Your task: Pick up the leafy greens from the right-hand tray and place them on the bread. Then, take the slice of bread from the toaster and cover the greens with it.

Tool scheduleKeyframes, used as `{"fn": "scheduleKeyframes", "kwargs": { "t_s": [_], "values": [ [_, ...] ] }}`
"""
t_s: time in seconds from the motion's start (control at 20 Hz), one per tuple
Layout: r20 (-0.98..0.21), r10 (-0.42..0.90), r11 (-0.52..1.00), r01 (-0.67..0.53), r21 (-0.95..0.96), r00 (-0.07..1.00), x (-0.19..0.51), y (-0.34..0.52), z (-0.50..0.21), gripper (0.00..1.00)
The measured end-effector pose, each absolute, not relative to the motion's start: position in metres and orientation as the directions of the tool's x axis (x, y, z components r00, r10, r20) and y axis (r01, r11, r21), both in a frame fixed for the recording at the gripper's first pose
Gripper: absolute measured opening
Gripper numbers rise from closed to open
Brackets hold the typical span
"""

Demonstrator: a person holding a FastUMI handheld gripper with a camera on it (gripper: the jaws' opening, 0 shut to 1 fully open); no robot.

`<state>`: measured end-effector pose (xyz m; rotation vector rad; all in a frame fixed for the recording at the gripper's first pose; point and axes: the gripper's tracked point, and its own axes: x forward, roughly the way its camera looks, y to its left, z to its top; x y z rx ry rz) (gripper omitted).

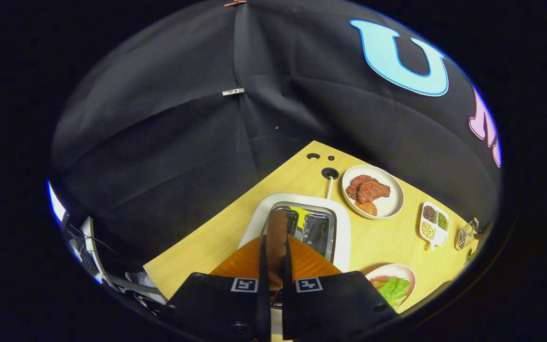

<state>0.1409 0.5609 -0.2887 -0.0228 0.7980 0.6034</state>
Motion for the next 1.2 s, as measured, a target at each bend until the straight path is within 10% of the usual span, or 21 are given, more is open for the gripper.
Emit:
{"fn": "scheduleKeyframes", "kwargs": {
  "t_s": [0.75,1.2],
  "values": [
    [-0.441,0.550,0.835,-0.461,0.301,0.709,0.144,0.447,-0.153,0.11],
    [-0.555,0.342,0.937,-0.229,0.265,0.758,0.130,0.312,-0.240,0.12]
  ]
}}
